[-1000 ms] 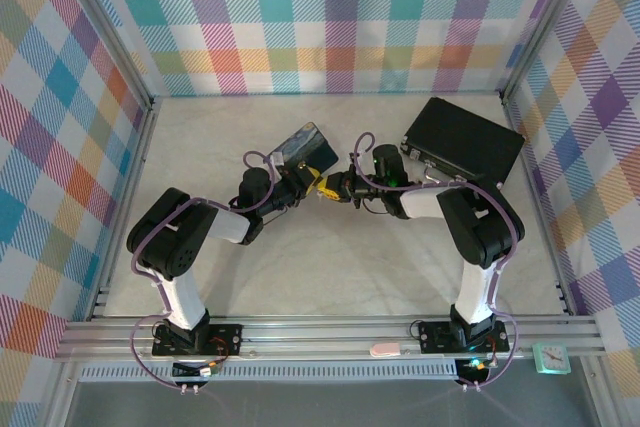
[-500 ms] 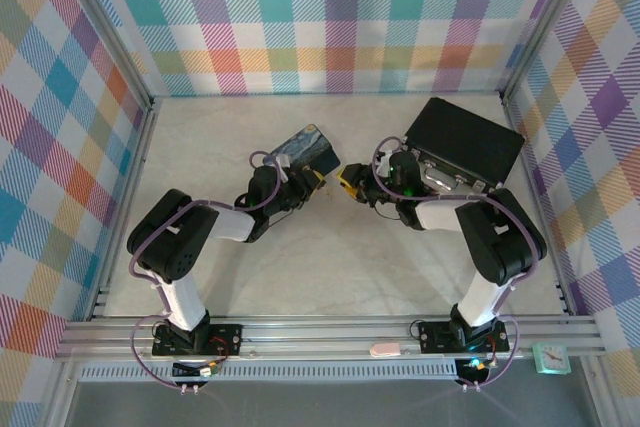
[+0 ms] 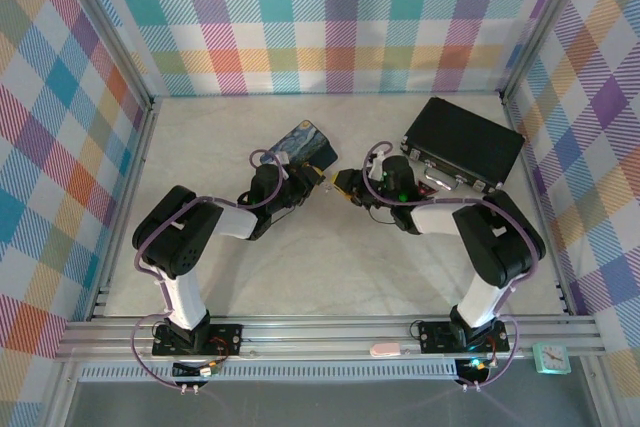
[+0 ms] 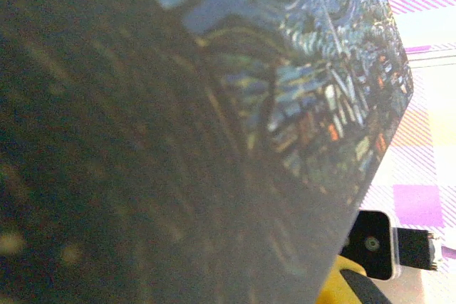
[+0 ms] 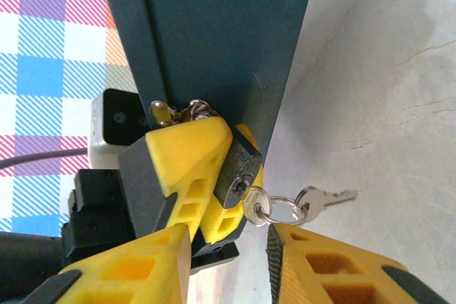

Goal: Unlock a padlock with a key

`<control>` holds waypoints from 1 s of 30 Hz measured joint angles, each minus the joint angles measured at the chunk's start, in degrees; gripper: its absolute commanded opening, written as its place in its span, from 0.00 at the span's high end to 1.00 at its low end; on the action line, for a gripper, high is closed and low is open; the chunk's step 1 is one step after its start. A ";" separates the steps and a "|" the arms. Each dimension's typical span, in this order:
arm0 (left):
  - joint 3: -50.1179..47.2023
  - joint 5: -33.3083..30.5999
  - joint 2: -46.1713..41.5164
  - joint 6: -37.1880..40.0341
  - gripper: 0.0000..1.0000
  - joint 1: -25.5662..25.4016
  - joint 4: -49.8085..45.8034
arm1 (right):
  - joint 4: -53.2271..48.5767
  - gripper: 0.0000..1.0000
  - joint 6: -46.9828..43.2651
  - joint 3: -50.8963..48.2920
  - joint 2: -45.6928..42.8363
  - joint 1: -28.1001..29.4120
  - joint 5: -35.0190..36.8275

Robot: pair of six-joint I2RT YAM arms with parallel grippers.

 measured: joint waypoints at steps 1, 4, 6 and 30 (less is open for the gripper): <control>-0.02 0.02 0.00 -0.13 1.00 0.00 0.11 | 0.55 0.67 -0.02 0.07 0.85 0.13 -0.04; -0.04 0.02 0.00 -0.72 1.00 0.00 0.50 | 1.95 0.68 0.00 0.07 2.80 0.17 -0.20; -0.04 0.02 0.00 -1.07 1.00 -0.07 0.57 | 3.37 0.69 0.04 0.09 3.82 0.22 -0.24; -1.11 -0.37 -0.50 -2.25 1.00 -0.74 2.60 | 19.04 0.74 6.54 0.90 10.73 0.98 -3.21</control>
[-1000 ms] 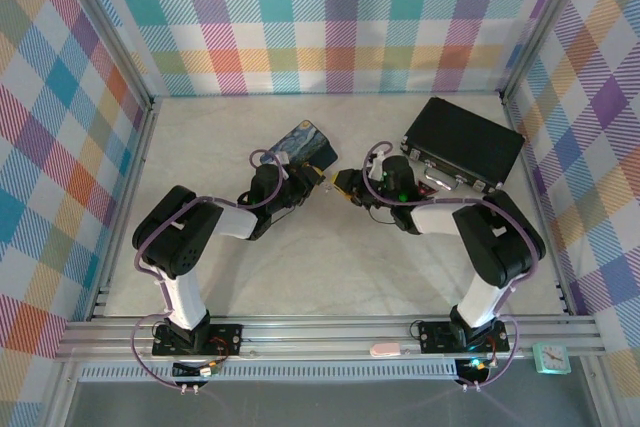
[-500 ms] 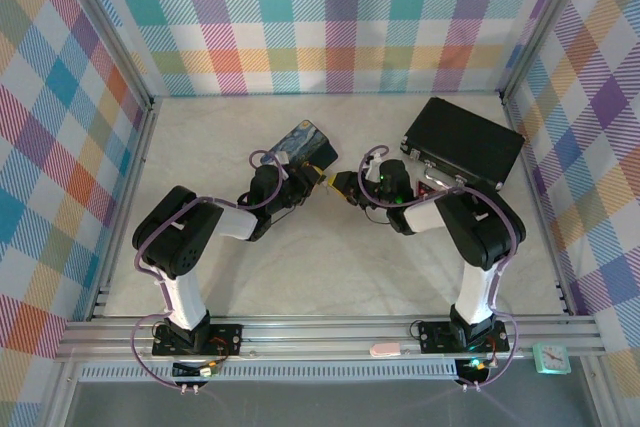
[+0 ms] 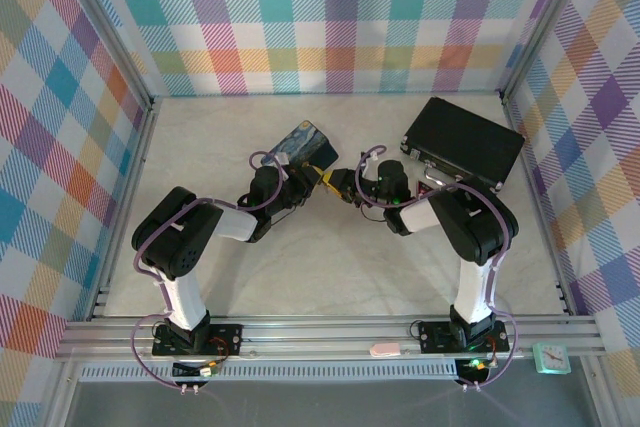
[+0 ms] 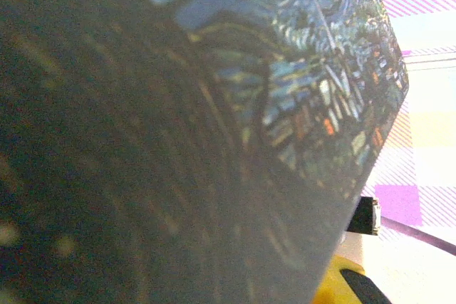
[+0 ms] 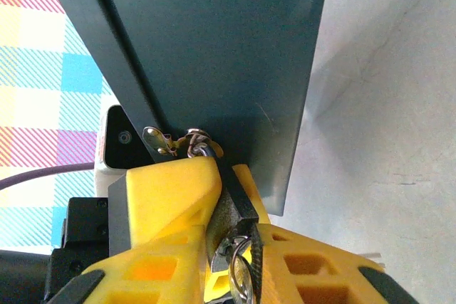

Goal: Unlock a padlock with a key

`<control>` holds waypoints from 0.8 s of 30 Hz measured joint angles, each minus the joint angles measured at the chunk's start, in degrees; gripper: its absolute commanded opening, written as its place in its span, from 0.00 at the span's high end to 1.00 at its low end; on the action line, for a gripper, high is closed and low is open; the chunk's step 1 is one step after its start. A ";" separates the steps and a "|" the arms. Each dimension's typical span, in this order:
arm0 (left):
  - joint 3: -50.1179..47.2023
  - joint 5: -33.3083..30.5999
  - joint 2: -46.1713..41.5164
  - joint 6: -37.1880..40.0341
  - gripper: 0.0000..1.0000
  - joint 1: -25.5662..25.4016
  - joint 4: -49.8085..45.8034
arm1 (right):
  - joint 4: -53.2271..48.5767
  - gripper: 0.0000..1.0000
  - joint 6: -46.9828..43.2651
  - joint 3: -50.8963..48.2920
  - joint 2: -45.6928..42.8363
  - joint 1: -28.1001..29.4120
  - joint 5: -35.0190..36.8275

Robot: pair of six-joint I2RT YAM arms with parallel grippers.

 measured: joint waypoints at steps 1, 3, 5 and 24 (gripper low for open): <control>0.00 0.00 0.00 0.00 1.00 0.00 -0.02 | 0.39 0.74 0.00 -0.26 0.00 0.04 0.00; 0.00 0.02 0.00 0.00 1.00 0.00 -0.02 | 0.81 0.74 0.20 -0.81 0.00 0.17 -0.04; 0.00 0.02 0.00 0.00 1.00 0.00 -0.02 | 0.85 0.75 0.42 -0.92 0.00 0.33 -0.22; -2.80 -1.66 -0.24 2.84 1.00 0.26 6.91 | 10.58 1.00 23.28 -0.22 3.91 0.15 -2.51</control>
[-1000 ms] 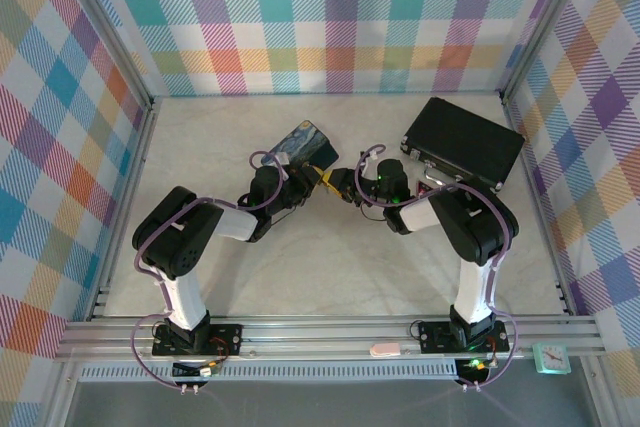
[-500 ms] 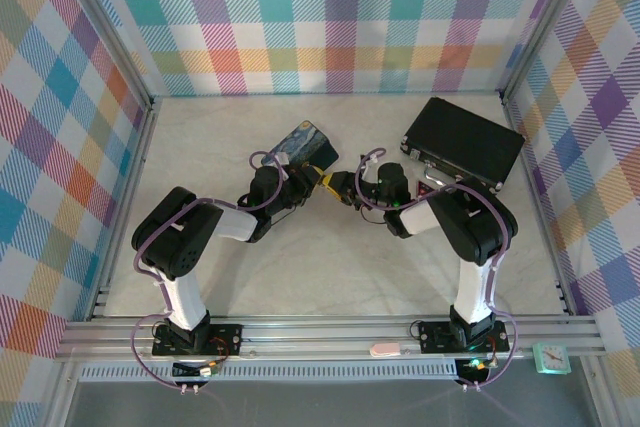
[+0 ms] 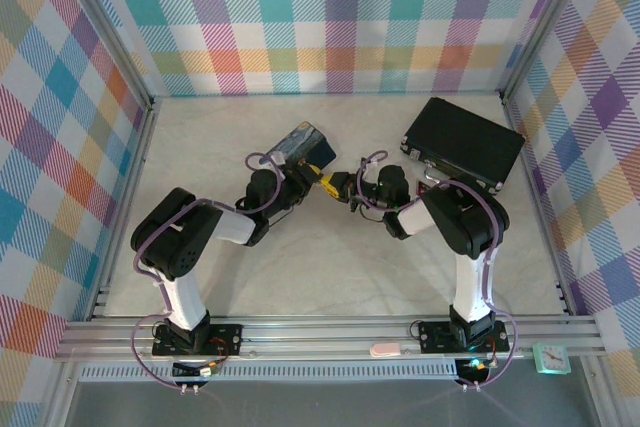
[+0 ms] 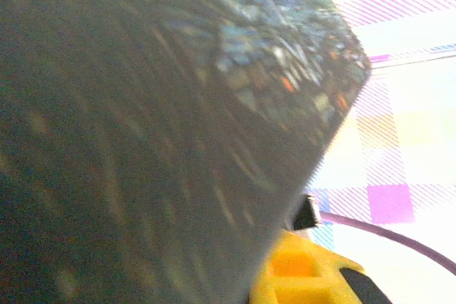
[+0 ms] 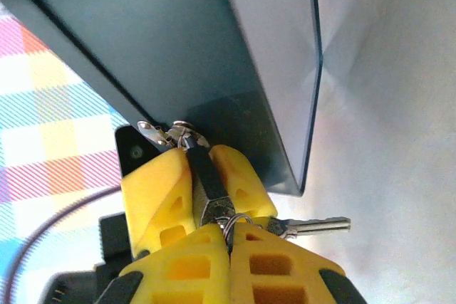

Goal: Unlock a padlock with a key

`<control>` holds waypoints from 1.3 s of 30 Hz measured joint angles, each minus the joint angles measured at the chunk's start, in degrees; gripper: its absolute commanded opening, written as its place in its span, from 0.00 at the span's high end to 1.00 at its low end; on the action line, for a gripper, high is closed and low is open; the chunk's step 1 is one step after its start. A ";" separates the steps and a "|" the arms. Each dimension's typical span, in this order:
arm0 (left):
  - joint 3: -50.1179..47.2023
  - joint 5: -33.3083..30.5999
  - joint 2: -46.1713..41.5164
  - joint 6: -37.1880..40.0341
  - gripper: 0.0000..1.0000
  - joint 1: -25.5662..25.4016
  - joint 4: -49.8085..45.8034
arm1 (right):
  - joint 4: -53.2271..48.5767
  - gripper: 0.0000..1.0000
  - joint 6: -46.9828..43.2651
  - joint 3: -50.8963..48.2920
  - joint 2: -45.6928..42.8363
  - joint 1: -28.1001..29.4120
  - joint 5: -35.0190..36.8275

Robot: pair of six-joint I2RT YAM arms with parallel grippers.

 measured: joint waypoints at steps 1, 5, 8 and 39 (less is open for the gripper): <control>-0.66 -0.39 0.24 0.52 1.00 0.13 2.29 | 0.07 1.00 3.04 0.46 0.00 0.00 -0.37; -1.77 -1.92 2.05 3.80 1.00 0.57 11.74 | 0.20 1.00 15.10 2.78 -0.15 0.22 -0.17; -1.77 -3.45 3.32 7.61 1.00 0.55 15.76 | 0.17 1.00 20.02 3.13 -0.48 1.07 3.10; -3.63 -8.39 6.88 15.23 1.00 -1.27 13.29 | -2.95 0.65 16.35 1.60 4.20 2.16 6.29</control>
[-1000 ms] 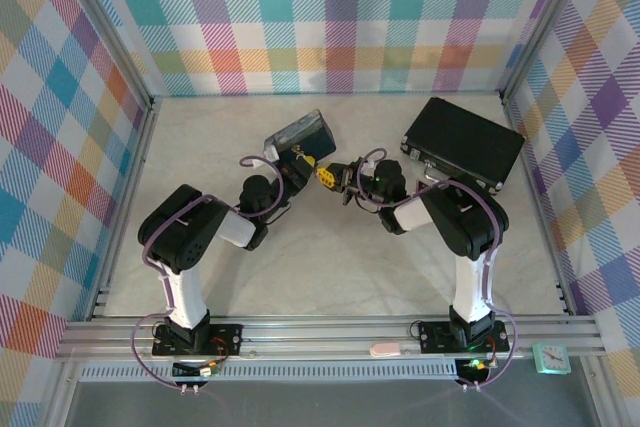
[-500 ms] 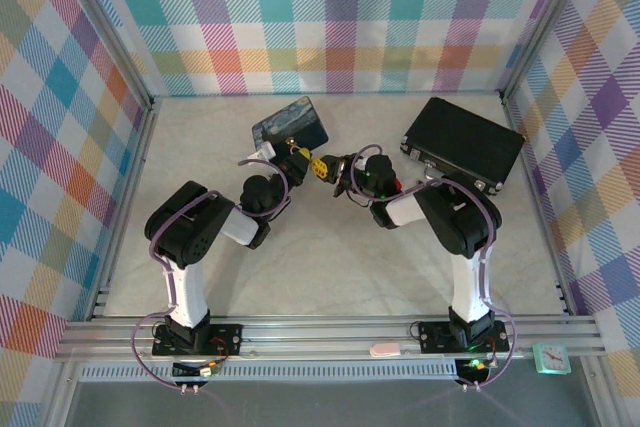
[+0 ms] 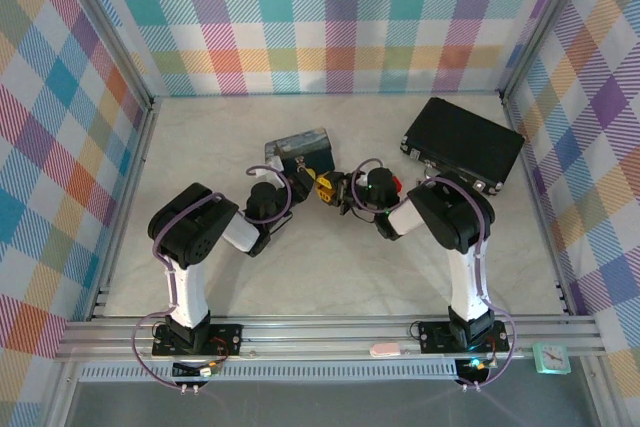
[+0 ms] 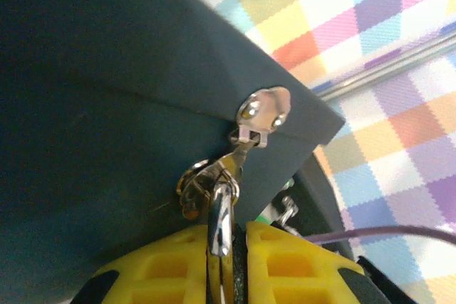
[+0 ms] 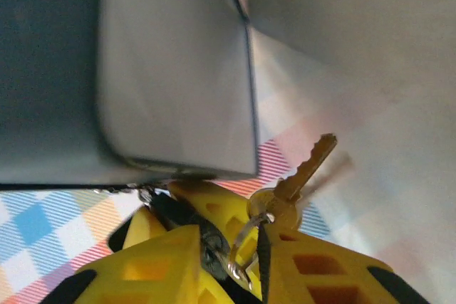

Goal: Unlock a padlock with a key

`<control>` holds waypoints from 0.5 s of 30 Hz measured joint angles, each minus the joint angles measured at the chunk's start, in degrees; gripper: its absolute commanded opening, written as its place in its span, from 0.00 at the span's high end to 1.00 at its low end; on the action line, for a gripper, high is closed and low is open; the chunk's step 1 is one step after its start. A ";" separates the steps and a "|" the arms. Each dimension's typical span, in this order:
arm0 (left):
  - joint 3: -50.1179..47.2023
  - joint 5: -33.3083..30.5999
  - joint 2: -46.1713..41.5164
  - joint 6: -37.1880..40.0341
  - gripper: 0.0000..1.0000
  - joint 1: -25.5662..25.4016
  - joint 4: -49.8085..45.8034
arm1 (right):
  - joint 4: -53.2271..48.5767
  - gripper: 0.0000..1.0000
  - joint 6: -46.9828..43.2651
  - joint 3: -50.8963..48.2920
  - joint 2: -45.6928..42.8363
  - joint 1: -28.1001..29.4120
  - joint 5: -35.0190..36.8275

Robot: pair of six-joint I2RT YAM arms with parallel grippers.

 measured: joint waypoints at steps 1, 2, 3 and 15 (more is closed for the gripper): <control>-0.33 0.28 0.00 -0.02 1.00 -0.15 -0.72 | -1.90 0.63 -2.23 -0.79 -1.20 -0.20 -0.26; -0.55 0.52 0.00 -0.02 1.00 -0.33 -1.18 | -3.85 0.62 -4.39 -1.33 -2.64 -0.31 -0.46; -0.72 0.59 0.00 -0.17 1.00 -0.42 -1.42 | -6.49 0.61 -6.93 -1.68 -4.42 -0.48 -0.72; -1.03 2.19 -1.73 -0.22 1.00 -0.66 -12.68 | -49.66 0.50 -40.74 1.97 -26.51 -1.29 3.15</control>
